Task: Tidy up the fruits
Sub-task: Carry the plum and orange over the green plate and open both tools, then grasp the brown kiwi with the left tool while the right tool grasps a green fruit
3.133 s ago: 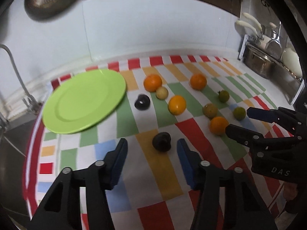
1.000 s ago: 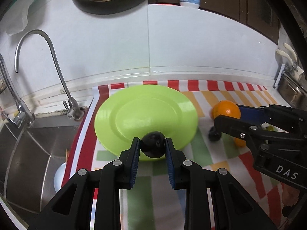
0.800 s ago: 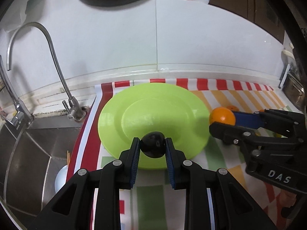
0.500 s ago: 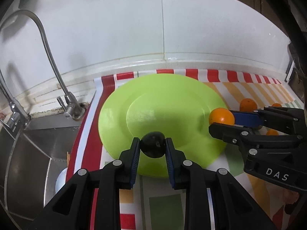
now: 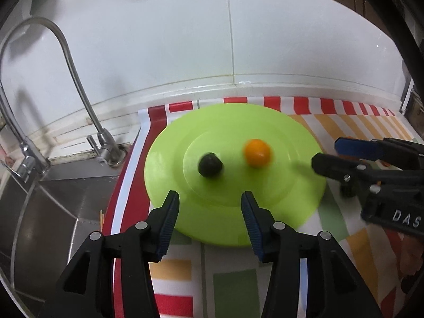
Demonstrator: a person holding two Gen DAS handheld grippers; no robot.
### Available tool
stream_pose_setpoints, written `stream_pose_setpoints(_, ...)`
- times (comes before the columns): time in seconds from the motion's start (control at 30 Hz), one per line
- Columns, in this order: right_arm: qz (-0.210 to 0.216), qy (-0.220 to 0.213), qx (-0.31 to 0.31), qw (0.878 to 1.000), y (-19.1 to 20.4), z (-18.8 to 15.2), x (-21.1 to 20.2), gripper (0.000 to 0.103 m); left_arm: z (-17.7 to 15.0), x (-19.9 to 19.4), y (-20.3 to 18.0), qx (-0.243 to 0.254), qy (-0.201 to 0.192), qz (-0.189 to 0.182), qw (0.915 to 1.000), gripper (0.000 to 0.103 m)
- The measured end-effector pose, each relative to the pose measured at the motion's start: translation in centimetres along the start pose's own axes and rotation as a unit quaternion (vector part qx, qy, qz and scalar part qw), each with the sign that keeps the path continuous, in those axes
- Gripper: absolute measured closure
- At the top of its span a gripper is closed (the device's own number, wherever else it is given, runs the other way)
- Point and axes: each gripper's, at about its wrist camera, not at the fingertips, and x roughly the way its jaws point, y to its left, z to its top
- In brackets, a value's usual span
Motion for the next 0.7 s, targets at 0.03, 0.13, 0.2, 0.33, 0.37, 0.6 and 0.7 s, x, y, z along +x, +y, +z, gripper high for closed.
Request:
stream_pose_setpoints(0.03,-0.004,-0.004,0.002,1.0,-0.1,-0.1,-0.5,0.052,0.0,-0.4,-0.1,-0.001,-0.003,0.001,1.0,0.055)
stream_pose_setpoints(0.13,-0.01,-0.014,0.007,1.0,-0.5,-0.3,-2.2,0.052,0.2,-2.3,-0.4,-0.005,-0.019,-0.001,0.9998,0.054)
stream_pose_setpoints(0.2,-0.01,-0.019,0.01,1.0,-0.6,-0.6,-3.4,0.052,0.5,-3.9,-0.8,-0.01,-0.033,-0.001,0.9994,0.048)
stream_pose_setpoints(0.33,-0.011,-0.03,0.017,0.999,-0.8,-1.1,-5.8,0.052,0.7,-6.6,-1.8,-0.017,-0.056,-0.004,0.9983,0.042)
stream_pose_setpoints(0.37,-0.013,-0.033,0.018,0.999,-0.8,-1.3,-6.4,0.052,0.7,-7.2,-2.1,-0.018,-0.062,-0.006,0.9979,0.036)
stream_pose_setpoints(0.6,-0.038,-0.06,0.025,0.997,-1.4,-2.5,-11.0,0.04,0.1,-10.7,-3.9,-0.011,-0.088,-0.009,0.996,0.016)
stream_pose_setpoints(0.7,-0.056,-0.07,0.028,0.996,-1.6,-3.3,-12.8,0.038,-0.3,-12.0,-4.9,-0.007,-0.095,-0.013,0.9953,0.014)
